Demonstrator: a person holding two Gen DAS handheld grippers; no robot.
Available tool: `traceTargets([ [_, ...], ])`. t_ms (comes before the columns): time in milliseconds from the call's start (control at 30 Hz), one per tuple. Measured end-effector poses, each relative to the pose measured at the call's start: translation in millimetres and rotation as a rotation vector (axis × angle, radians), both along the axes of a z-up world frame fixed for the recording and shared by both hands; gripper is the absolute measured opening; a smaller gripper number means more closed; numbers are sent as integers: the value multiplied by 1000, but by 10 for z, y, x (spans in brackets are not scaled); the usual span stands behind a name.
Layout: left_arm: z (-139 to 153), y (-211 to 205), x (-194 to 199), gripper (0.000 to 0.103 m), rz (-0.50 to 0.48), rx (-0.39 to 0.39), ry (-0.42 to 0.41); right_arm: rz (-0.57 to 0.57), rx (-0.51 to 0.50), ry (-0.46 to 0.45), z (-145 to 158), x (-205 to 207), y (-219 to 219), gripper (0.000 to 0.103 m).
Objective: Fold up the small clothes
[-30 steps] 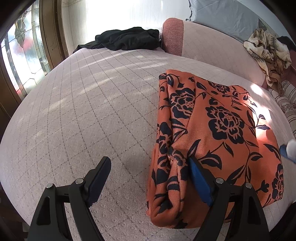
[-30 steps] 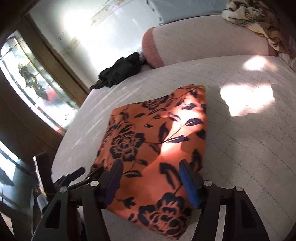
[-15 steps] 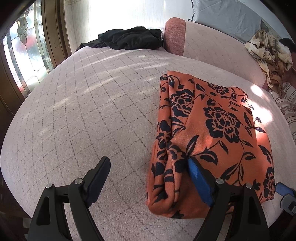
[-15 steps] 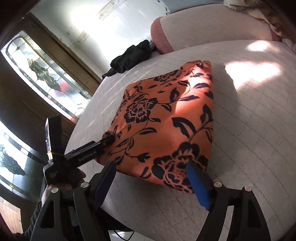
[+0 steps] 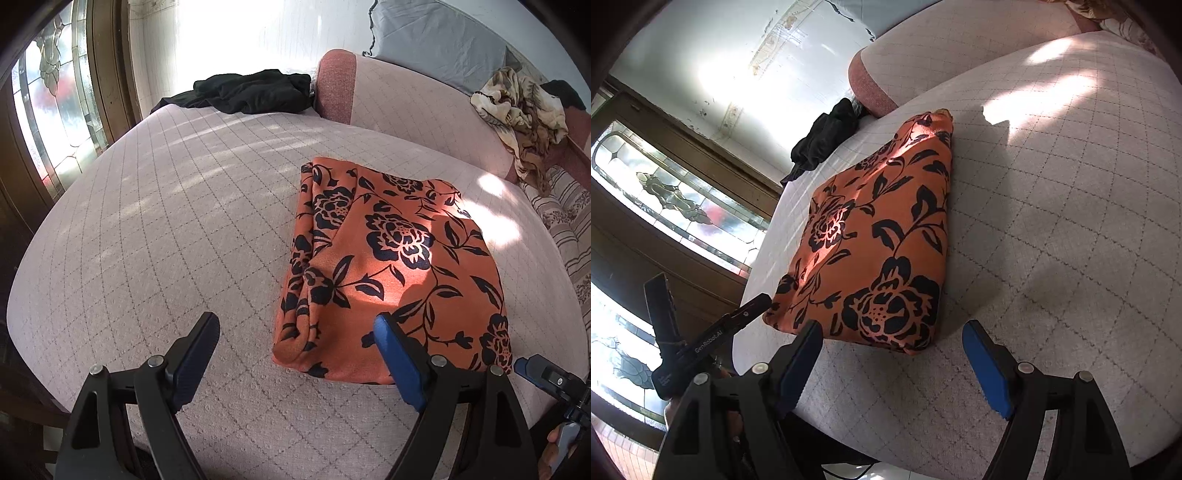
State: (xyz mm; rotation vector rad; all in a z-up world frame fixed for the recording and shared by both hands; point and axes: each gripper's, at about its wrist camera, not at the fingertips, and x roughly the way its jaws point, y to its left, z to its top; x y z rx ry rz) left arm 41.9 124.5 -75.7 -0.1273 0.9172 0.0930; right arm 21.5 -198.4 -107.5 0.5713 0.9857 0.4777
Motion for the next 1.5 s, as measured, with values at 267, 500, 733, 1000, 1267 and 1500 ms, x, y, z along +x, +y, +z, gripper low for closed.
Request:
traceTargets([
  [267, 4, 9, 33, 86, 3, 0, 1, -20, 27, 28, -55, 24, -43, 81],
  [500, -35, 60, 99, 86, -15, -35, 12, -14, 46, 43, -33, 103, -25, 81],
  [733, -70, 288, 529, 86, -128, -228, 34, 7, 72, 78, -14, 634, -24, 81],
  [1000, -565, 124, 1099, 86, -231, -310, 188, -7, 117, 185, -388, 1360, 143, 80],
  [1267, -330, -44, 1066, 33, -261, -330, 108, 172, -87, 34, 51, 1471, 398, 29],
  [1500, 130, -666, 1321, 33, -296, -353, -42, 111, -107, -126, 672, 1638, -179, 29],
])
